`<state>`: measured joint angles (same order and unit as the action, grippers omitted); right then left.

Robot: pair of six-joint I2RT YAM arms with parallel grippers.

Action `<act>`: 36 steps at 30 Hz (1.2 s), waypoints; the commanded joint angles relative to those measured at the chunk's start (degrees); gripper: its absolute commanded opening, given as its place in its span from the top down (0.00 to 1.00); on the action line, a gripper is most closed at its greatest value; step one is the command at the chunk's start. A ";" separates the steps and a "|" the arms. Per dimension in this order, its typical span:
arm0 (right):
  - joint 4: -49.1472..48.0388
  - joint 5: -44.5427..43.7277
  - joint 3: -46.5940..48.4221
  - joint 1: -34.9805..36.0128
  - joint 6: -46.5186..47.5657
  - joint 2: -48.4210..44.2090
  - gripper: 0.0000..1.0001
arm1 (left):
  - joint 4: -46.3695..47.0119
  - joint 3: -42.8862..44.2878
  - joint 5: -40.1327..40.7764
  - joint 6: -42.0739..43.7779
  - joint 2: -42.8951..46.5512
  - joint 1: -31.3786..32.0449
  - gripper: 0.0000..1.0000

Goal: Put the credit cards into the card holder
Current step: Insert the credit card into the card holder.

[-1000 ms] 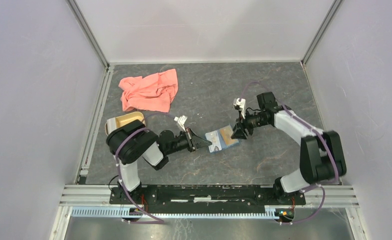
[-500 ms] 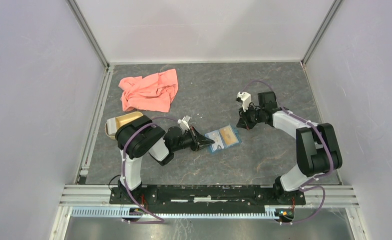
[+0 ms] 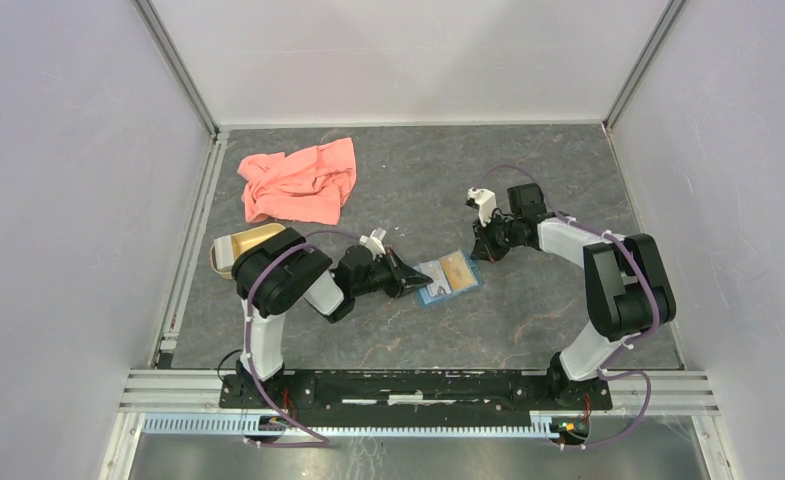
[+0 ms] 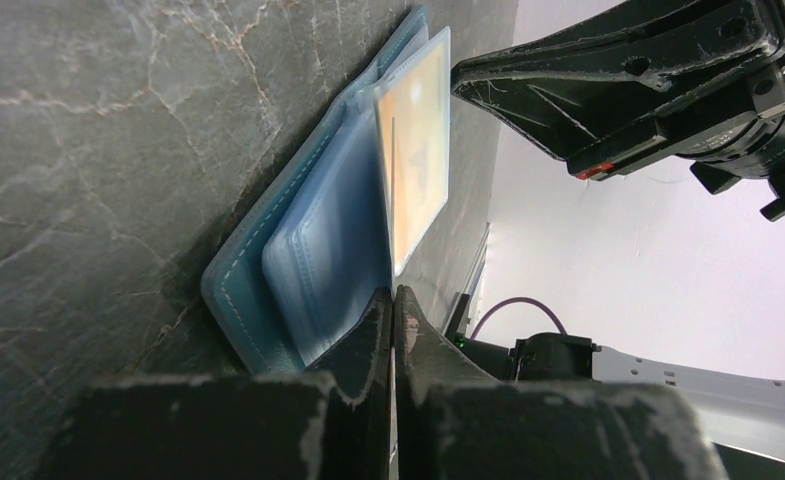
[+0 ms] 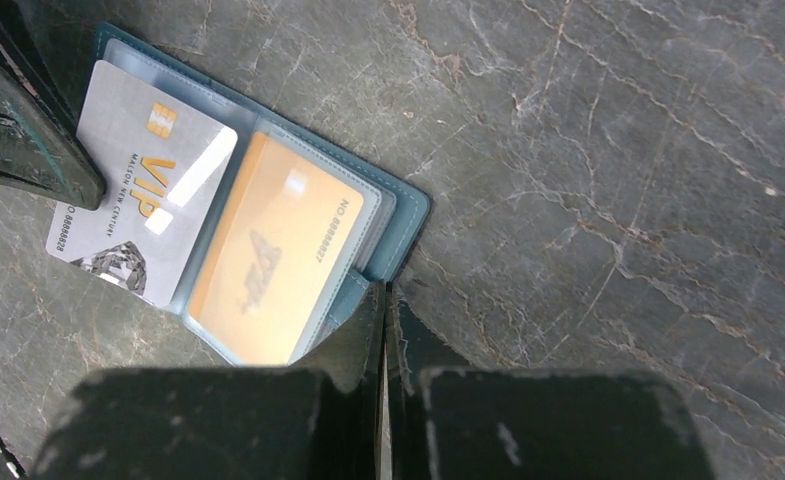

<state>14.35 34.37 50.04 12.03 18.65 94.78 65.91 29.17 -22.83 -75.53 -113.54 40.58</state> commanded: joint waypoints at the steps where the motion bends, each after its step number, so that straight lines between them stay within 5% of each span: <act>1: 0.98 -0.97 2.56 1.02 1.08 1.47 0.98 | 1.12 1.27 -0.36 1.32 -0.72 -0.06 0.98; 36: 2.70 -1.50 3.47 2.58 2.09 2.34 0.98 | -9.10 5.81 -1.02 2.46 -4.25 -0.67 0.98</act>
<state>16.62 32.91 51.88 14.17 19.94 96.71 60.93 34.22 -24.53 -75.53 -116.79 40.25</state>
